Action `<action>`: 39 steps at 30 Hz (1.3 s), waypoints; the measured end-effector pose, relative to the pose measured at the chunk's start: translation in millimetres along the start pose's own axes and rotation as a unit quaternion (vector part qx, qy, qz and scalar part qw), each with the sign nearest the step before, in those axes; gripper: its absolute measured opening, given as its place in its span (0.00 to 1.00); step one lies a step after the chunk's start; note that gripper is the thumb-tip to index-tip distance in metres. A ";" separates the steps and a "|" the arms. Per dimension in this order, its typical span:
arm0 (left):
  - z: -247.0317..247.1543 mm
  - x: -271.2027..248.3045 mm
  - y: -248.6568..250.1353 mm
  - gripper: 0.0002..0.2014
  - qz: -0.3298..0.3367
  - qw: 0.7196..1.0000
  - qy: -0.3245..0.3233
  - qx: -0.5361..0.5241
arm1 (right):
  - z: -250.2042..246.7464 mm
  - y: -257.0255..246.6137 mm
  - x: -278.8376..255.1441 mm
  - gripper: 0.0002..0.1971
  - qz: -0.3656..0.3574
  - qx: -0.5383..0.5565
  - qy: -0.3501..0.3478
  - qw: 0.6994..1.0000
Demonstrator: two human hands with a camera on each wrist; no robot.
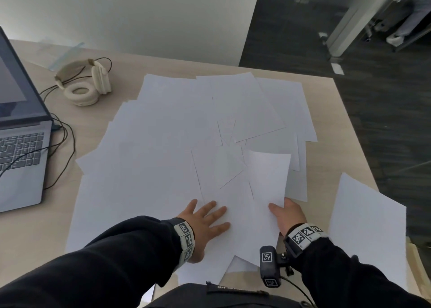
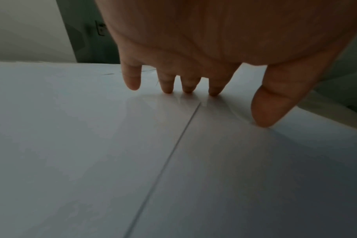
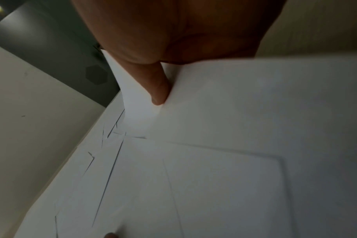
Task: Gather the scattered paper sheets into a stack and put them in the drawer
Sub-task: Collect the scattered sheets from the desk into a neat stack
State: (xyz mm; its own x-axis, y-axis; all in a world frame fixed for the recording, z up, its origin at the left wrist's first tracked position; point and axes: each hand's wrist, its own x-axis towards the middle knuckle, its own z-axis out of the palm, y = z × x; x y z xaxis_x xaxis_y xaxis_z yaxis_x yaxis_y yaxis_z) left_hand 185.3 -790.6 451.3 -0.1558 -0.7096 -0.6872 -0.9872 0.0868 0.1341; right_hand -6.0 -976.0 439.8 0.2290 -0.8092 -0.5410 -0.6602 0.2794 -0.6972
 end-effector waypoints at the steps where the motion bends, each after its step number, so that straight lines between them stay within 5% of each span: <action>1: -0.2 1.4 0.5 0.47 0.009 1.000 0.003 -0.008 | -3.1 0.6 1.9 0.04 0.001 -0.012 0.003 1.000; 4: -1.9 1.3 -6.9 0.46 -0.023 0.996 0.056 -0.059 | -15.8 1.8 5.3 0.05 0.006 -0.049 0.004 0.999; 7: -5.9 -6.3 -28.7 0.52 -0.173 0.969 0.106 -0.141 | -26.7 2.2 11.3 0.05 0.021 -0.075 -0.011 0.997; 11: 1.7 -21.7 -59.4 0.65 -0.305 0.919 0.063 -0.240 | -30.0 -5.7 14.5 0.04 0.035 -0.077 -0.065 0.994; 22: 22.5 -15.2 -29.8 0.58 -0.184 0.941 0.138 -0.248 | 35.5 -41.2 6.4 0.22 0.034 -0.041 -0.168 0.984; 25: 20.7 -14.5 -23.9 0.54 -0.144 0.941 0.155 -0.263 | 47.4 -44.5 2.2 0.14 0.000 -0.067 -0.179 0.982; 28: 24.2 -22.7 -32.8 0.50 -0.217 0.922 0.177 -0.267 | 53.6 -45.1 0.4 0.01 -0.017 -0.077 -0.180 0.981; 32: 34.6 -36.9 -53.0 0.53 -0.373 0.861 0.139 -0.318 | 55.6 -46.1 2.5 0.05 -0.013 -0.067 -0.171 0.983; 39: 46.9 -40.6 -56.7 0.52 -0.341 0.876 0.142 -0.309 | 69.7 -72.8 20.0 0.11 -0.012 -0.060 -0.147 0.987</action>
State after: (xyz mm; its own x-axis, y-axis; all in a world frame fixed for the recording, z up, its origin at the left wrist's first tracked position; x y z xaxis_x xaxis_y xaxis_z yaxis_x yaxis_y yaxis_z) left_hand 246.0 -733.9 438.1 0.5655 -0.6022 -0.5636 -0.6254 -0.7585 0.1830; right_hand 96.5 -976.5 447.0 0.4318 -0.6251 -0.6502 -0.7277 0.1844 -0.6606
